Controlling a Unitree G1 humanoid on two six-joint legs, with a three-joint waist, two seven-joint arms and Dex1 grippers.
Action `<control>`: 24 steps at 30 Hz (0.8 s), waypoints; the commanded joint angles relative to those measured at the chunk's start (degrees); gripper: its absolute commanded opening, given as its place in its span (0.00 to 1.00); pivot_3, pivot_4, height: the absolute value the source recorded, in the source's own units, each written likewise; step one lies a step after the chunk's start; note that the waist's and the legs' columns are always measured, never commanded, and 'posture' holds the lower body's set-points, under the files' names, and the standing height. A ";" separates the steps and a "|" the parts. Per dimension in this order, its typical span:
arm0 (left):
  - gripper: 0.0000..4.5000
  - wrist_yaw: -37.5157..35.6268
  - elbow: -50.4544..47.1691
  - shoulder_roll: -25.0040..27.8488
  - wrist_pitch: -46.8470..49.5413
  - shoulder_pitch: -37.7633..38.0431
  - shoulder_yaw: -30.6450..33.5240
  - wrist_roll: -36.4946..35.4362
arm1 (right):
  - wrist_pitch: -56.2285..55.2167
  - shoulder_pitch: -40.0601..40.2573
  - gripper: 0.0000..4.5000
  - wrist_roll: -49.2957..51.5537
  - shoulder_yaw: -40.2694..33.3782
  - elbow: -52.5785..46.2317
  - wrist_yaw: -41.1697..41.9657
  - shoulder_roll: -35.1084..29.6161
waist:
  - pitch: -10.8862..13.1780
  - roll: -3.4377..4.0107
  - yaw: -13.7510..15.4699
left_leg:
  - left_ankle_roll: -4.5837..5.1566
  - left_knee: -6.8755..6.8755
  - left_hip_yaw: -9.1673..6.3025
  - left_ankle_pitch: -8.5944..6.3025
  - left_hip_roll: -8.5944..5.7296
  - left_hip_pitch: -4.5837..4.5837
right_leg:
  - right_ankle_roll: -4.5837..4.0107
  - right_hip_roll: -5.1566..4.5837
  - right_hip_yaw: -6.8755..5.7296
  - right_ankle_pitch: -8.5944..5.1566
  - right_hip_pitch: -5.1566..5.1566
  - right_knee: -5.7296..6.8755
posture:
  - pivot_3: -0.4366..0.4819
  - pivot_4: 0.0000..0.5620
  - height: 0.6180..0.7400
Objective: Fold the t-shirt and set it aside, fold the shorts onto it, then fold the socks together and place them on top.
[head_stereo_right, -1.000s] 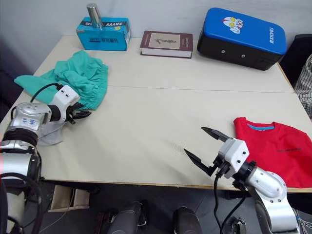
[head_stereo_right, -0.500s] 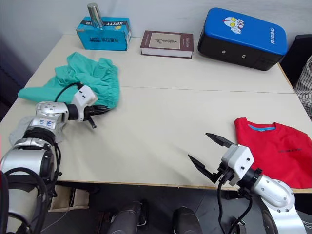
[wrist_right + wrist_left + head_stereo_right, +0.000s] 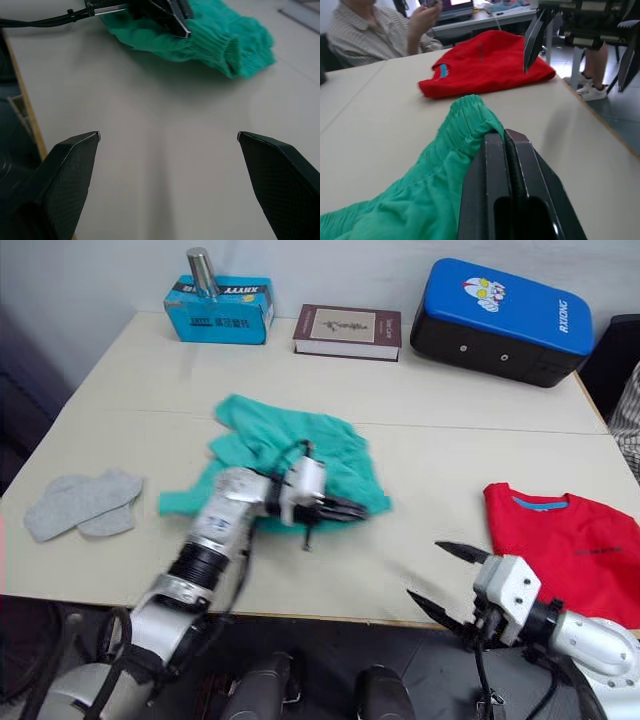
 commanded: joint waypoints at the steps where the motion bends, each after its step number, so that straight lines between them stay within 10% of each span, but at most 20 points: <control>1: 0.01 2.41 -2.57 -0.76 2.36 1.25 -3.81 2.52 | 0.07 0.89 1.00 1.04 -3.31 0.23 1.30 -0.82 | -0.02 0.03 -0.48 | 0.00 -0.01 0.05 0.00 0.02 0.06 | 0.00 0.01 0.02 0.00 0.03 -0.01 | 0.48 0.27 1.00; 15: 0.84 -4.40 -26.27 11.79 17.27 8.04 4.33 -13.35 | 1.72 -9.48 1.00 -1.95 2.10 -0.53 1.19 -2.42 | -0.12 0.39 -1.09 | -0.05 -0.02 -0.34 0.03 0.07 0.15 | -0.06 0.17 -0.03 -0.03 0.51 -0.37 | 0.48 0.27 1.00; 24: 0.84 -6.60 -16.80 38.05 -1.94 18.36 13.53 -3.71 | -4.22 -22.70 1.00 -17.50 19.05 10.51 -1.20 -1.31 | -0.11 0.57 -1.33 | -0.09 -0.12 -0.36 0.00 0.05 0.20 | -0.09 0.16 -0.05 -0.05 0.44 -0.34 | 0.48 0.27 1.00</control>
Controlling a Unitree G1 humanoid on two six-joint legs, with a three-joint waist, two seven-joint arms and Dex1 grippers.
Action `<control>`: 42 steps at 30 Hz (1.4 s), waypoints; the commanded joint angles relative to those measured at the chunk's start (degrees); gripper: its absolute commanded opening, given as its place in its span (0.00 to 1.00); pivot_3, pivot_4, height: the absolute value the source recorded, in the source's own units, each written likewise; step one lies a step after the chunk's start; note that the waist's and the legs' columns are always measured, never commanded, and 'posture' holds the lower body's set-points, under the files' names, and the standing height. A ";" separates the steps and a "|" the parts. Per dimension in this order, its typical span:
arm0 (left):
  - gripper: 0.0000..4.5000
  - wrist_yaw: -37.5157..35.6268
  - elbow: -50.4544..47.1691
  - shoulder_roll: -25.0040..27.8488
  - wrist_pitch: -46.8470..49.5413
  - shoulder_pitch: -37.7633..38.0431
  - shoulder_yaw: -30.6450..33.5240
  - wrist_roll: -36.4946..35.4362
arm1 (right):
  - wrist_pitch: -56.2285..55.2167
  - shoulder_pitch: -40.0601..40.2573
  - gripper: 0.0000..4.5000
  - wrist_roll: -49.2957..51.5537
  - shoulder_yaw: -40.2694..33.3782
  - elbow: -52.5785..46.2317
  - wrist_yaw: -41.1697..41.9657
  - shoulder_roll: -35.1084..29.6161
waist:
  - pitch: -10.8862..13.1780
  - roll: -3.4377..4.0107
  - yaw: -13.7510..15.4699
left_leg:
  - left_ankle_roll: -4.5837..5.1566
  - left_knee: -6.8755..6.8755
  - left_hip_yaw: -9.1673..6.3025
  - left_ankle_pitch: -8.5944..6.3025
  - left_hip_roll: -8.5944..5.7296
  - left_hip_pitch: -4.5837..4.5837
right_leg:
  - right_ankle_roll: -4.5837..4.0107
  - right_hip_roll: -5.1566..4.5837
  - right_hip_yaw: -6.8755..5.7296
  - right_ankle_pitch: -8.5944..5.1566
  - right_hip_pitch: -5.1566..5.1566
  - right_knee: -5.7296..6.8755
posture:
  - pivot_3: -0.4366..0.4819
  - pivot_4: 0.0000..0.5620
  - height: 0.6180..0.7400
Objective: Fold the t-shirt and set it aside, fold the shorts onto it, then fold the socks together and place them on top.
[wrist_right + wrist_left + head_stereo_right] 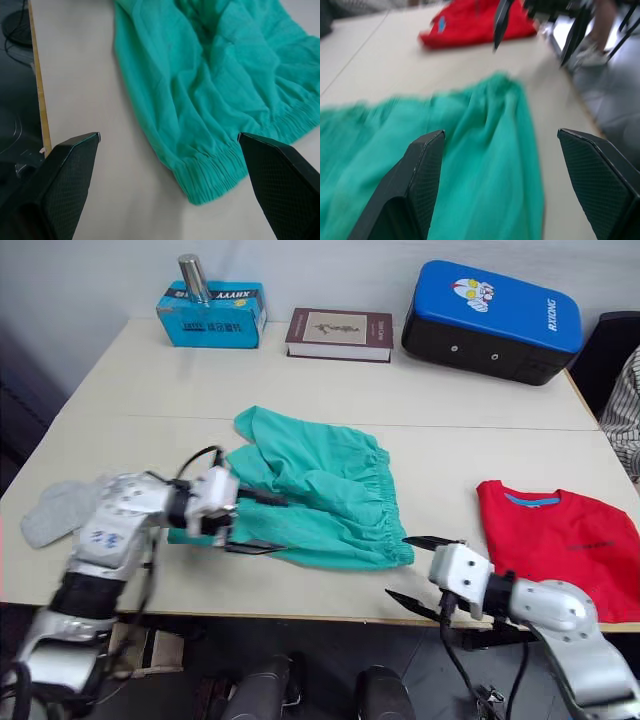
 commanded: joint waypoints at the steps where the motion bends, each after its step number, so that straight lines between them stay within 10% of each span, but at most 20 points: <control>1: 0.84 0.95 3.72 5.32 -9.62 4.12 3.46 3.68 | -5.75 -3.69 1.00 -6.55 4.16 6.13 -1.08 0.54 | 0.01 0.00 0.15 | 0.02 0.00 0.00 -0.02 0.00 -0.01 | 0.00 -0.02 0.01 0.00 -0.03 0.01 | 0.48 0.27 1.00; 11: 0.84 12.53 12.92 2.15 -20.58 6.04 4.06 8.40 | -17.09 -13.66 0.96 -14.06 10.68 19.90 -2.41 2.53 | -0.01 -0.02 0.16 | 0.13 0.01 -0.03 -0.11 -0.09 -0.02 | 0.03 -0.19 0.01 0.01 -0.03 0.11 | 0.48 0.27 1.00; 18: 0.85 18.23 25.49 -0.72 -24.04 -1.60 0.73 14.43 | -18.55 -14.71 0.50 -14.50 11.71 21.79 -2.14 2.01 | -0.03 -0.04 0.14 | 0.09 0.06 -0.03 -0.07 -0.09 0.06 | 0.05 -0.18 -0.03 0.02 -0.05 0.37 | 0.48 0.27 1.00; 25: 0.45 7.41 31.44 0.39 -20.45 -2.95 -2.52 11.95 | -18.13 -14.50 0.00 -13.43 11.10 21.25 -1.61 1.87 | -0.09 0.03 0.11 | 0.08 0.06 -0.01 -0.06 -0.10 0.17 | 0.06 -0.18 -0.03 0.03 0.01 0.43 | 0.48 0.27 1.00; 32: 0.01 -7.69 9.03 6.47 -3.68 8.06 0.26 -3.11 | -12.61 -9.63 0.00 -1.11 8.09 14.57 7.97 -2.52 | -0.09 0.08 -0.83 | -0.03 -0.02 -0.06 -0.14 -0.04 0.16 | 0.06 -0.14 -0.03 0.03 -0.01 0.39 | 0.48 0.27 1.00; 42: 0.01 -6.78 -27.64 23.50 26.68 34.73 11.98 -21.23 | 4.29 4.02 0.00 10.96 1.39 2.17 18.05 -16.75 | 0.00 0.19 -1.16 | 0.45 -0.06 -0.16 -0.48 0.00 0.02 | -0.08 -0.14 0.04 -0.05 0.08 -0.04 | 0.48 0.27 1.00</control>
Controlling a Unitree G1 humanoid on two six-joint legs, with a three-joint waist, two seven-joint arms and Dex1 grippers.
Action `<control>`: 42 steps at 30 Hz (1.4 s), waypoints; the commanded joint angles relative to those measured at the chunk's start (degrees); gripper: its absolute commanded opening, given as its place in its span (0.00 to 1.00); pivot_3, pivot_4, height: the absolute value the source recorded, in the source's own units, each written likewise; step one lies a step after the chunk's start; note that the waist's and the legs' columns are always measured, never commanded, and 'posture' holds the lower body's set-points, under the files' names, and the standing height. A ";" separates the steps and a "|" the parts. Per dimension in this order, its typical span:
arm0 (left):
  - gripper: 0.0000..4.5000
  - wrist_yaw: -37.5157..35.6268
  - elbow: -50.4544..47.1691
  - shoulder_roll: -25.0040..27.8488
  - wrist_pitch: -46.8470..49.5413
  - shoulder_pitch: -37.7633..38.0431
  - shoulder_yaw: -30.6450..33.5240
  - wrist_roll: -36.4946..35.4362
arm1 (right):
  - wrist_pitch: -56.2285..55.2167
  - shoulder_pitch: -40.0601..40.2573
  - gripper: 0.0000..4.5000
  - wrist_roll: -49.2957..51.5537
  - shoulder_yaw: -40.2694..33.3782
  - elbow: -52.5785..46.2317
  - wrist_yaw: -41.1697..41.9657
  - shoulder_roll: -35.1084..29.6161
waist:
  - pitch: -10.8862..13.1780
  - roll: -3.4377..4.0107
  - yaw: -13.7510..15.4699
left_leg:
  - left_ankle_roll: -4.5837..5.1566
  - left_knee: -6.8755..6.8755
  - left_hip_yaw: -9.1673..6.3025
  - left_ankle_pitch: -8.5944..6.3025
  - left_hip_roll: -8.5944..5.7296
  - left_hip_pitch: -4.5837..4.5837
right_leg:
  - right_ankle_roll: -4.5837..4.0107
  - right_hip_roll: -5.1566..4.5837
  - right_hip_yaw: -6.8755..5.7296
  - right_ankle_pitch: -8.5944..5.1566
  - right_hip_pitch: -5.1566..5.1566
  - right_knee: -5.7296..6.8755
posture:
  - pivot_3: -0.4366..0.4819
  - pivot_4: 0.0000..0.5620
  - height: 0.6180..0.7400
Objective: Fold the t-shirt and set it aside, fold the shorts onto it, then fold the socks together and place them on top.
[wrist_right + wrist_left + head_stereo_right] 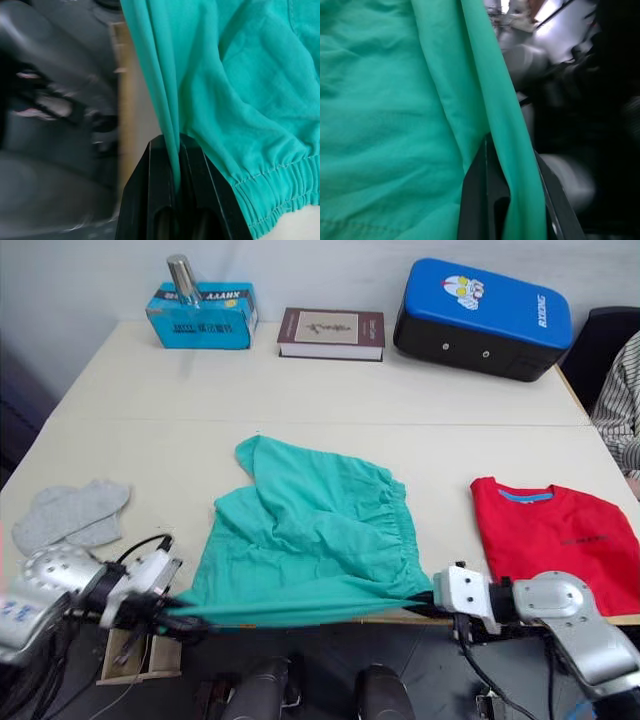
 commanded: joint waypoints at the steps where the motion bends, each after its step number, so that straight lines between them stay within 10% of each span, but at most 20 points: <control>1: 0.01 1.91 -5.54 3.60 8.51 2.86 5.38 -4.64 | 8.32 2.66 0.00 4.35 -3.01 -5.11 2.51 -4.19 | 0.01 0.06 0.25 | 0.02 -0.01 0.00 0.01 0.00 -0.01 | -0.11 0.01 0.01 -0.07 0.06 -0.15 | 0.48 0.27 1.00; 7: 0.01 10.20 2.04 -4.26 3.71 -8.59 6.11 -2.69 | 13.94 -6.20 0.00 8.46 -3.40 -4.14 1.93 -2.25 | 0.04 0.24 1.30 | -0.22 -0.05 0.08 -0.09 0.00 -0.11 | -0.14 0.01 0.11 -0.10 -0.02 -0.42 | 0.48 0.27 1.00; 14: 0.01 30.97 47.36 -17.73 -29.57 -57.68 2.70 17.82 | 1.42 -55.37 0.00 -1.73 -6.69 28.73 -18.96 12.39 | 0.39 -0.09 1.42 | -0.36 0.09 0.16 0.62 -0.12 -0.33 | 0.04 0.13 0.03 0.04 -0.35 -0.07 | 0.48 0.27 1.00; 19: 0.01 52.97 73.30 -17.83 -52.13 -87.02 3.87 27.67 | -19.71 -81.17 0.00 -14.05 -8.59 53.06 -39.06 15.02 | 0.47 -0.43 1.02 | -0.42 0.15 0.25 0.63 -0.19 -1.43 | 0.52 -0.02 -0.13 0.31 -1.91 0.89 | 0.48 0.27 1.00; 24: 0.01 45.19 81.10 -14.70 -66.38 -98.74 2.65 28.58 | -32.23 -83.01 0.00 -17.52 -7.45 59.81 -40.13 14.24 | 0.46 -0.48 -0.38 | -0.19 -0.01 0.06 0.45 -0.40 -2.59 | 1.25 -0.38 -1.10 0.70 -3.31 2.04 | 0.48 0.27 1.00; 32: 0.01 10.76 61.75 -12.31 -48.18 -74.18 2.72 13.41 | -24.65 -51.73 0.00 -10.35 -4.91 37.52 -24.49 13.18 | 0.65 -0.03 -0.24 | 0.19 -0.11 0.02 0.21 -0.34 -2.18 | 1.48 -0.27 -1.91 0.81 -2.77 2.19 | 0.48 0.27 1.00; 37: 0.01 9.01 25.61 -6.27 -15.94 -42.91 3.48 1.82 | -20.67 -28.92 0.00 -4.23 -4.81 21.65 -12.62 8.42 | 0.81 0.15 -0.44 | 0.12 0.18 0.00 0.24 -0.39 -2.74 | 1.47 -0.12 -0.97 0.81 -2.79 1.42 | 0.48 0.27 1.00; 42: 0.01 12.16 6.16 -2.87 0.39 -22.84 4.22 -3.90 | -19.59 -13.92 0.00 0.75 -6.71 16.05 -5.54 5.49 | 0.89 0.23 0.54 | 0.32 0.65 -0.28 0.40 -0.27 -1.81 | 0.88 0.15 -0.21 0.47 -0.67 -0.14 | 0.48 0.27 1.00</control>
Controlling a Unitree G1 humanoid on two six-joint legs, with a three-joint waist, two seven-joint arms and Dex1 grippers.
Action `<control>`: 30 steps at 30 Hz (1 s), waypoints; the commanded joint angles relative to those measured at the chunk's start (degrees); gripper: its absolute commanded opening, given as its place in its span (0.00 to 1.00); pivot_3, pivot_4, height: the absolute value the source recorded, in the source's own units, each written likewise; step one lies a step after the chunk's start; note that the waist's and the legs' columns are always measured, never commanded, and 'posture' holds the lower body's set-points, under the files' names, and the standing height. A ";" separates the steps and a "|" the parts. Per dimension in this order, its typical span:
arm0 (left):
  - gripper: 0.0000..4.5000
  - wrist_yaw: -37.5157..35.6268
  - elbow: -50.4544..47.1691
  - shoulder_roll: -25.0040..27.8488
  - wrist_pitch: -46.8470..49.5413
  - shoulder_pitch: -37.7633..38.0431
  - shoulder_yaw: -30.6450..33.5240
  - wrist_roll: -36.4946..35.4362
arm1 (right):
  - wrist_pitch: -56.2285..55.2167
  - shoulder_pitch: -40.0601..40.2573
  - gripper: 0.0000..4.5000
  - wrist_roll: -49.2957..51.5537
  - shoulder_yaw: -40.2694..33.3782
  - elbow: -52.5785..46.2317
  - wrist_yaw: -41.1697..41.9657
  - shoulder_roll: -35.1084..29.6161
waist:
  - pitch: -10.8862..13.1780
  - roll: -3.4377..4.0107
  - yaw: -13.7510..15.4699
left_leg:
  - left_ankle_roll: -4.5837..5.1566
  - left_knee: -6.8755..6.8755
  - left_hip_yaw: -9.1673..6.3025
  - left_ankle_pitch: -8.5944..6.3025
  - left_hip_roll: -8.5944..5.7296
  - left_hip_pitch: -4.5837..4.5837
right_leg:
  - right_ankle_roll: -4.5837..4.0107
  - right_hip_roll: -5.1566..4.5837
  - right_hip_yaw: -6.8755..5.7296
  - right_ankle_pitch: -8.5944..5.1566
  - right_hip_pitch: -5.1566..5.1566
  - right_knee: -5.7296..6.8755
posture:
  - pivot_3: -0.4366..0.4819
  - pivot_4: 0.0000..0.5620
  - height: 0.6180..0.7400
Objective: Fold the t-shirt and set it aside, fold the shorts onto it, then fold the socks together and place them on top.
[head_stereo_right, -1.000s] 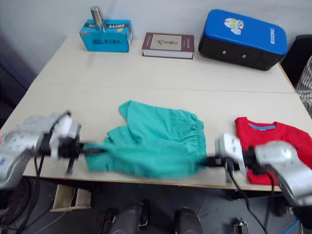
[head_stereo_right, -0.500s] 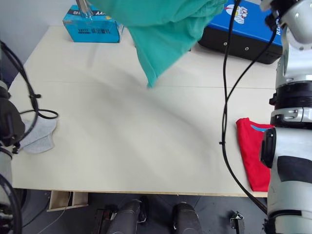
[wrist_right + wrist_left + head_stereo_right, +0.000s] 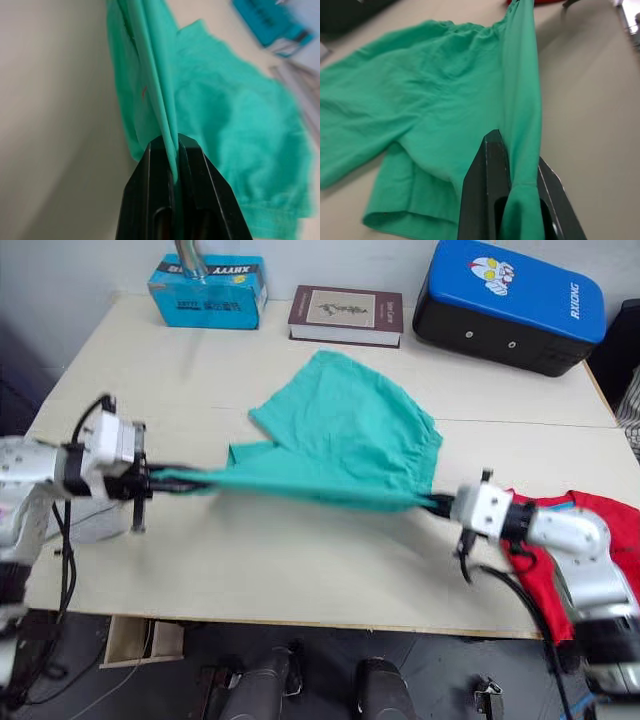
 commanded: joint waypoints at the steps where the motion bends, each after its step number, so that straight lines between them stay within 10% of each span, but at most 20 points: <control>1: 0.01 0.86 -12.38 3.76 9.27 10.48 1.43 -3.17 | -2.72 6.69 0.00 1.03 -4.35 -0.52 3.47 -2.11 | 0.07 0.09 0.33 | 0.09 -0.03 0.07 0.10 -0.03 0.31 | -0.20 -0.02 0.10 -0.11 0.38 -0.33 | 0.48 0.27 1.00; 5: 0.01 0.59 -20.02 7.37 16.55 20.06 2.13 -5.54 | -6.14 12.78 0.00 0.73 -6.53 -0.06 5.24 -2.40 | 0.03 0.07 0.69 | -0.12 -1.03 0.29 0.25 0.00 1.91 | -0.46 -0.04 0.47 -0.12 1.79 -1.20 | 0.48 0.27 1.00; 11: 0.01 -3.45 -21.99 13.49 23.60 21.58 4.96 -10.89 | -2.91 22.63 0.00 2.33 -8.87 -6.44 5.27 -2.43 | -0.26 0.01 1.17 | -0.44 -1.41 0.50 0.68 0.01 1.64 | -0.87 0.00 0.71 -0.26 0.82 -0.56 | 0.48 0.27 1.00; 20: 0.01 -3.32 12.57 -4.66 2.50 -23.30 -9.64 6.98 | 16.55 26.00 0.00 12.28 -13.67 -18.11 -6.51 2.70 | -0.27 -0.14 2.65 | -0.71 -0.80 0.36 0.62 0.13 1.70 | -0.76 0.22 0.49 -0.44 0.77 0.47 | 0.48 0.27 1.00; 24: 0.01 4.87 45.14 -17.07 -19.55 -45.48 -14.05 20.04 | 25.73 20.94 0.00 15.72 -15.90 -20.91 -16.55 6.24 | -0.32 -0.40 2.69 | -0.51 -0.62 0.47 0.69 0.12 1.47 | -0.80 0.17 0.59 -0.46 0.67 0.25 | 0.48 0.27 1.00; 30: 0.01 23.55 71.49 -26.29 -37.57 -59.21 -15.99 31.71 | 31.46 12.80 0.00 10.29 -14.52 -19.24 -28.32 11.02 | -0.32 -0.54 1.98 | -0.52 -0.60 0.50 0.52 0.07 1.37 | -0.58 0.05 0.42 -0.34 0.35 0.57 | 0.48 0.27 1.00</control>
